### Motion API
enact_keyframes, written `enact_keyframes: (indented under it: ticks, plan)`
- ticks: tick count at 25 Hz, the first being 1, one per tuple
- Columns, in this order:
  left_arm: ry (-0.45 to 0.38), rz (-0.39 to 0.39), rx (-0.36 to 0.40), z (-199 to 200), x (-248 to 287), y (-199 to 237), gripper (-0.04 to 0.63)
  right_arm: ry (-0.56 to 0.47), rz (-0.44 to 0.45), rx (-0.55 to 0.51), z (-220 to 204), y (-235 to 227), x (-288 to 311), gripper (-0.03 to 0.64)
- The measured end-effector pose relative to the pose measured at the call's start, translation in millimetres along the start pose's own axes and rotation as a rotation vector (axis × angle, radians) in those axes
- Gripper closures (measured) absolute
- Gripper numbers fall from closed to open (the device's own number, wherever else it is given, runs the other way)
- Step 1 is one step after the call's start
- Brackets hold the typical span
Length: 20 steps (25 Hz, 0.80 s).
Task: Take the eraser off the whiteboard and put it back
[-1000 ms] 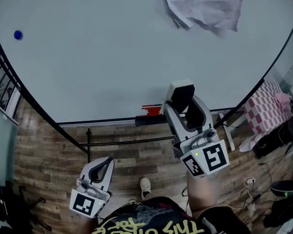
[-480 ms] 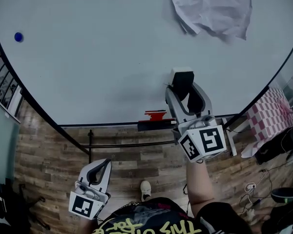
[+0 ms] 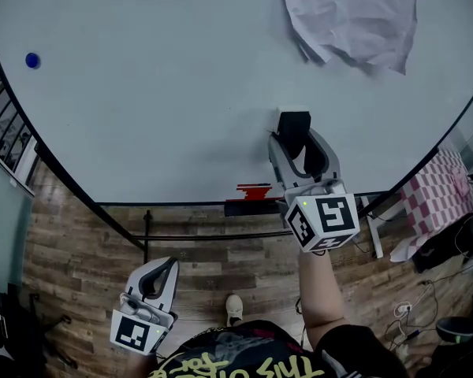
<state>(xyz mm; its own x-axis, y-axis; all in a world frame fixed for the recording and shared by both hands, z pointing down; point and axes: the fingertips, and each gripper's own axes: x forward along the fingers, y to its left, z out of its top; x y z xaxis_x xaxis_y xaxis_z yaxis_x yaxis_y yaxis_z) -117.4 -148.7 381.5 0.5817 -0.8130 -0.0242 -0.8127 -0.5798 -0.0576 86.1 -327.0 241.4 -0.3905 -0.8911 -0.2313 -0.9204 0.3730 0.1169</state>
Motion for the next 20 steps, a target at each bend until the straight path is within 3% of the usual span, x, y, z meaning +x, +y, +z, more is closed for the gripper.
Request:
enact_keyframes:
  ticks: [20]
  plan:
    - [0.008, 0.064, -0.006, -3, 1, 11, 0.592, 0.048, -0.037, -0.039, -14, -14, 19, 0.377]
